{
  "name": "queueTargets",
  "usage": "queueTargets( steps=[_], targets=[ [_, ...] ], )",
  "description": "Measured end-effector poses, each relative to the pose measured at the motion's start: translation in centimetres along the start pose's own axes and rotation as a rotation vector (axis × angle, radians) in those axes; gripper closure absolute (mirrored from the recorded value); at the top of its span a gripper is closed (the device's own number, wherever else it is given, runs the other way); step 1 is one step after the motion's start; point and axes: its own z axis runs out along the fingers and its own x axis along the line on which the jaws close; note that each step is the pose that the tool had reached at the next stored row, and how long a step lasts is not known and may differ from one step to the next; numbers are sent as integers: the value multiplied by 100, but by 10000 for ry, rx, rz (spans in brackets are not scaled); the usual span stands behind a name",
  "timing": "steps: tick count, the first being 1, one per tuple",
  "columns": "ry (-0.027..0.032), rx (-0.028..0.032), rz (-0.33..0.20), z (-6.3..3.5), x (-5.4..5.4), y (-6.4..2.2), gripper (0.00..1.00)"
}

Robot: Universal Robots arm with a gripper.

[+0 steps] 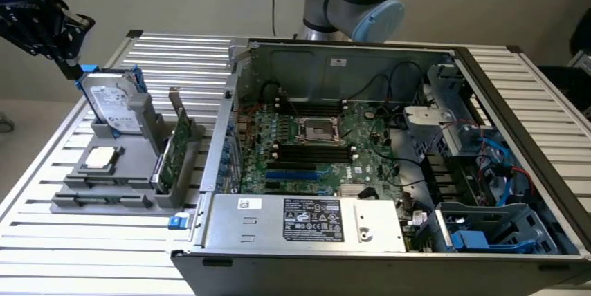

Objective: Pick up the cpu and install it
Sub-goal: 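Reach for the cpu, then pick up the cpu and move it towards the insertion slot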

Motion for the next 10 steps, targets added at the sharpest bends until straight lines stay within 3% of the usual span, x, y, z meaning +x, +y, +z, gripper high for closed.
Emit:
queueTargets(
  steps=[10],
  targets=[
    [0, 0, 0, 0, 0, 0, 89]
  ],
)
